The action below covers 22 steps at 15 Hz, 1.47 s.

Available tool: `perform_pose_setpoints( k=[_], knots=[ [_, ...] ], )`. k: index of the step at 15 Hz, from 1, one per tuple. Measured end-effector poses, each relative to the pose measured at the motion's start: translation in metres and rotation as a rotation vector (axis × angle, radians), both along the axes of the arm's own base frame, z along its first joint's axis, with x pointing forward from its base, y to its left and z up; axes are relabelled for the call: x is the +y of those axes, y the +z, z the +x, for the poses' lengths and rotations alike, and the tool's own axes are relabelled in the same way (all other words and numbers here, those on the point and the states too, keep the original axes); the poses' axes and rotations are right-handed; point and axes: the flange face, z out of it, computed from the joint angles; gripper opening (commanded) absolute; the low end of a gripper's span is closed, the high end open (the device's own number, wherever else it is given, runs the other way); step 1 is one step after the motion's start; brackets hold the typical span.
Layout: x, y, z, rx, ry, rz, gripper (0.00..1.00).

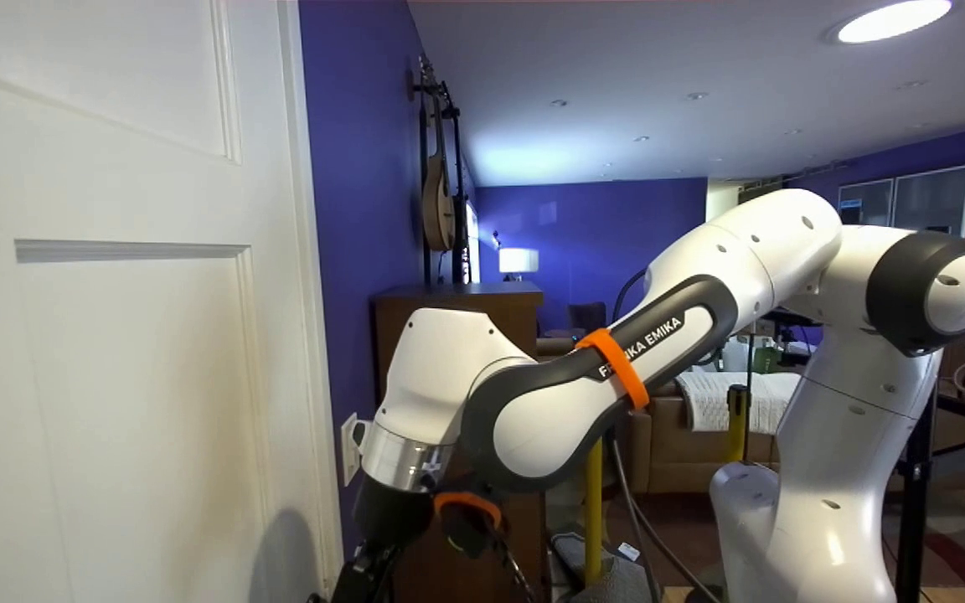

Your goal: Put the hat on top of the cabinet

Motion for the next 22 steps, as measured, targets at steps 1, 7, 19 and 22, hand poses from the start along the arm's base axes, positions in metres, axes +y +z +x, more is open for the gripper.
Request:
perform_pose_setpoints(
  k=[1,7,19,22],
  knots=[
    [0.011,-0.002,0.002,-0.005,0.012,0.021,1.0],
    [0.065,-0.028,0.018,0.059,0.063,0.114,1.0],
    [0.118,-0.07,0.045,0.186,0.175,0.042,1.0],
    [0.121,-0.077,0.047,0.163,0.208,0.001,1.0]
  ],
)
